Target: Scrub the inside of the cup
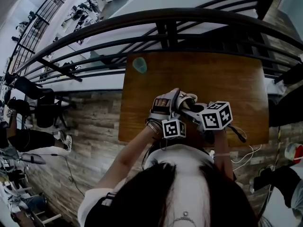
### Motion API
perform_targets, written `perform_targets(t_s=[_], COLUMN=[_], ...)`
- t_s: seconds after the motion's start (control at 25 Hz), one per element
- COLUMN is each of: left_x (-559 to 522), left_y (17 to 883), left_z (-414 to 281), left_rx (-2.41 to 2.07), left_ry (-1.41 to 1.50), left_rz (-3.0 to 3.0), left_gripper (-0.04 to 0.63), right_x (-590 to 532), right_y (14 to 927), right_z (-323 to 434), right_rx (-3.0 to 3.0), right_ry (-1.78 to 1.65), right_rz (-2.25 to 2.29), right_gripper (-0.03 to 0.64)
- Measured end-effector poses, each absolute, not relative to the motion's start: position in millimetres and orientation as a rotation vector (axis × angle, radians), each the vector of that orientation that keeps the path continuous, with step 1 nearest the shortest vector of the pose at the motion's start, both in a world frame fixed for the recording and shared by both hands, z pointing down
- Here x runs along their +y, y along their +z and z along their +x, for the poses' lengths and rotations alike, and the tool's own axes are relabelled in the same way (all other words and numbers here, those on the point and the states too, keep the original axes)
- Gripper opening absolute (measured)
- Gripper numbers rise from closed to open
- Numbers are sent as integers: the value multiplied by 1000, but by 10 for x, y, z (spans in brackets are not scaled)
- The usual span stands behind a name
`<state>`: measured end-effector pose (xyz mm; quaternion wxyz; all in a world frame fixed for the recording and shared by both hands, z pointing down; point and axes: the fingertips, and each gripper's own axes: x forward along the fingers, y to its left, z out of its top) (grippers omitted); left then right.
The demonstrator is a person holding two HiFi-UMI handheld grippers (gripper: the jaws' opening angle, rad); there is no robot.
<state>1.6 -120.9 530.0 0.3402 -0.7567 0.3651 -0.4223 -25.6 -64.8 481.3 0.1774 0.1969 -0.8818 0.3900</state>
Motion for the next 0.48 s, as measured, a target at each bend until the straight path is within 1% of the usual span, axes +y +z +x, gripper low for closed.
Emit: perform_targets(t_s=[0.48], left_x=[-1252], left_y=[5145], left_z=[-45], left_rx=[1026], left_ry=[-1105], left_rz=[-1967], left_gripper=[388], right_x=[-760], right_y=[4653], right_z=[-234], right_rx=[-2621], right_ry=[1372], right_rz=[625], right_gripper=[83])
